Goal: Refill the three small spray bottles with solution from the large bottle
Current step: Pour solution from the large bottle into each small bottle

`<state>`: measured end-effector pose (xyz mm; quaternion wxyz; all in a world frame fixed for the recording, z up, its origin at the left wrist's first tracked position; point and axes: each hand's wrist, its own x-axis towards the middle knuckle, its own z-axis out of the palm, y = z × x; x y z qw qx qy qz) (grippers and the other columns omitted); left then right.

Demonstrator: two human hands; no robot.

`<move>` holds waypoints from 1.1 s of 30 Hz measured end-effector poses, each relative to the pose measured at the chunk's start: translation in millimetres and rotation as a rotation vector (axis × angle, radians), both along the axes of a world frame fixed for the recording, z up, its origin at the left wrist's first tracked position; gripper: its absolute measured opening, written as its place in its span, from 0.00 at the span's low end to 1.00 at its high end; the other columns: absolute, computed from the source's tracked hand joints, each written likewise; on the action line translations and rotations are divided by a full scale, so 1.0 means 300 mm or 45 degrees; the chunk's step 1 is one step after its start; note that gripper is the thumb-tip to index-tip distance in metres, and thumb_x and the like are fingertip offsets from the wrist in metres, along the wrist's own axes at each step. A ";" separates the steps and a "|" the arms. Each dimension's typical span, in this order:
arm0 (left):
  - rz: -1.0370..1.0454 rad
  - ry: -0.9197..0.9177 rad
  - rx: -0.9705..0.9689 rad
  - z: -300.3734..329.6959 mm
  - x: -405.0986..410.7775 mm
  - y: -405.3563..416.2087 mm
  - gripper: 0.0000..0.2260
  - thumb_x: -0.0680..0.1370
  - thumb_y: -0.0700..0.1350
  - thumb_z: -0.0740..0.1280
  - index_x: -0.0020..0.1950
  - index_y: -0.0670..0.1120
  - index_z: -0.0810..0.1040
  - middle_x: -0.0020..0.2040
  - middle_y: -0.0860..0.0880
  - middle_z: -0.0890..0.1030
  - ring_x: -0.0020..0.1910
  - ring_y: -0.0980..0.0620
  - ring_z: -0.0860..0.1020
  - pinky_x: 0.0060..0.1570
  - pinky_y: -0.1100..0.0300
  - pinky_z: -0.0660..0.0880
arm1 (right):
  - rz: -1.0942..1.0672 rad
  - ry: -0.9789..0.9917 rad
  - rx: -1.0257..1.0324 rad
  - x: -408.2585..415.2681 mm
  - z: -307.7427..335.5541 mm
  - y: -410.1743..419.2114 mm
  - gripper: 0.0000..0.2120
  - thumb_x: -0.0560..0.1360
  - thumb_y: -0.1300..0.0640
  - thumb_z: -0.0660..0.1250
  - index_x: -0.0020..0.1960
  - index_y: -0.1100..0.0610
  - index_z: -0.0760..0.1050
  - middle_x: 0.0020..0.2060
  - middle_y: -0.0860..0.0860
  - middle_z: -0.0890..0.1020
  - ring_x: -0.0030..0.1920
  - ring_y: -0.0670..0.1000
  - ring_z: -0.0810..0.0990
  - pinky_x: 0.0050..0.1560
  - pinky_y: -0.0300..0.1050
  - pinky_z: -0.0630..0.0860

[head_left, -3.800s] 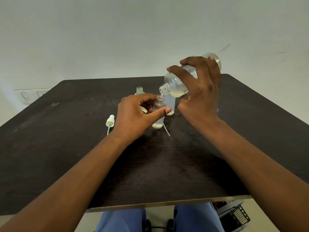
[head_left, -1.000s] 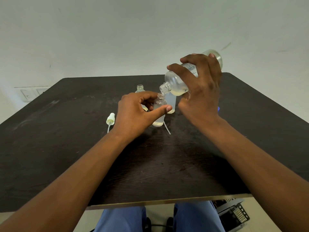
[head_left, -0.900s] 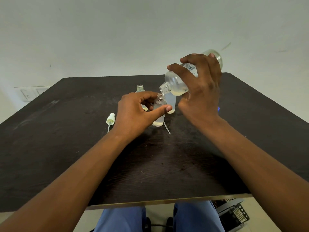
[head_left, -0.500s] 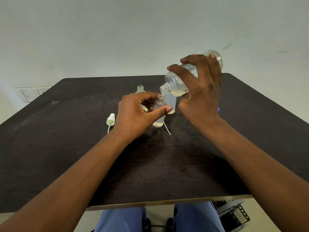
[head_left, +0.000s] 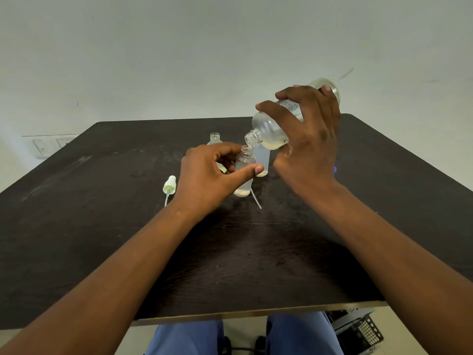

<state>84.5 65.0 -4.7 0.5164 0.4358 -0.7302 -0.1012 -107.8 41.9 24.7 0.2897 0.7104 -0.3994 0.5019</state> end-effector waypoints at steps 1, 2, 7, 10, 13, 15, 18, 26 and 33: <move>0.001 0.000 0.002 0.000 0.001 0.000 0.15 0.72 0.60 0.79 0.52 0.53 0.88 0.40 0.59 0.84 0.39 0.58 0.81 0.37 0.67 0.74 | 0.000 0.002 -0.002 -0.001 0.000 -0.001 0.30 0.64 0.68 0.61 0.63 0.53 0.83 0.62 0.57 0.81 0.66 0.61 0.79 0.78 0.60 0.61; 0.000 0.002 0.005 0.000 0.001 0.000 0.15 0.72 0.60 0.79 0.52 0.53 0.88 0.41 0.59 0.85 0.39 0.58 0.82 0.37 0.67 0.75 | -0.001 0.002 -0.004 -0.001 0.000 -0.002 0.30 0.64 0.68 0.61 0.63 0.53 0.83 0.62 0.57 0.81 0.66 0.61 0.79 0.78 0.60 0.61; -0.009 -0.002 0.001 0.001 0.000 0.000 0.14 0.72 0.61 0.78 0.51 0.54 0.87 0.39 0.60 0.84 0.40 0.57 0.82 0.37 0.67 0.74 | 0.005 -0.005 -0.009 -0.003 -0.001 -0.008 0.31 0.63 0.70 0.64 0.63 0.53 0.83 0.62 0.57 0.81 0.67 0.61 0.79 0.78 0.59 0.61; -0.008 -0.003 0.007 0.001 0.001 0.000 0.14 0.72 0.61 0.78 0.50 0.54 0.87 0.38 0.61 0.83 0.39 0.58 0.82 0.37 0.68 0.74 | 0.014 -0.015 -0.011 -0.003 -0.003 -0.010 0.31 0.63 0.70 0.64 0.63 0.53 0.83 0.62 0.57 0.81 0.67 0.60 0.79 0.78 0.60 0.61; -0.007 -0.001 0.005 0.000 0.001 -0.001 0.15 0.72 0.61 0.79 0.52 0.53 0.88 0.40 0.59 0.85 0.40 0.56 0.83 0.38 0.66 0.77 | 0.016 -0.024 -0.018 -0.001 -0.005 -0.012 0.31 0.64 0.70 0.64 0.63 0.53 0.83 0.62 0.57 0.81 0.67 0.60 0.79 0.77 0.60 0.62; -0.011 0.004 0.008 -0.001 0.002 -0.003 0.15 0.72 0.61 0.79 0.52 0.53 0.88 0.41 0.58 0.85 0.41 0.55 0.83 0.38 0.65 0.77 | 0.020 -0.029 -0.021 -0.002 -0.007 -0.014 0.31 0.64 0.71 0.64 0.63 0.53 0.83 0.62 0.56 0.81 0.67 0.60 0.79 0.77 0.60 0.62; -0.007 -0.001 0.000 -0.002 0.001 -0.003 0.15 0.72 0.61 0.79 0.52 0.53 0.88 0.42 0.57 0.86 0.41 0.55 0.83 0.38 0.66 0.76 | 0.026 -0.032 -0.012 -0.004 -0.009 -0.016 0.32 0.63 0.71 0.64 0.64 0.53 0.83 0.63 0.56 0.81 0.68 0.60 0.78 0.77 0.61 0.63; -0.004 0.006 -0.015 0.001 -0.003 0.003 0.14 0.71 0.59 0.80 0.52 0.54 0.87 0.41 0.60 0.85 0.38 0.58 0.82 0.37 0.68 0.75 | 0.036 -0.049 -0.012 -0.006 -0.009 -0.015 0.33 0.63 0.71 0.63 0.65 0.54 0.83 0.64 0.56 0.81 0.69 0.60 0.78 0.76 0.61 0.64; -0.023 0.001 0.019 -0.001 -0.004 0.003 0.17 0.71 0.59 0.79 0.55 0.52 0.88 0.43 0.59 0.86 0.39 0.58 0.82 0.39 0.67 0.77 | 0.035 -0.070 -0.053 -0.007 -0.003 -0.017 0.32 0.64 0.72 0.64 0.64 0.54 0.83 0.63 0.56 0.81 0.68 0.59 0.78 0.76 0.62 0.63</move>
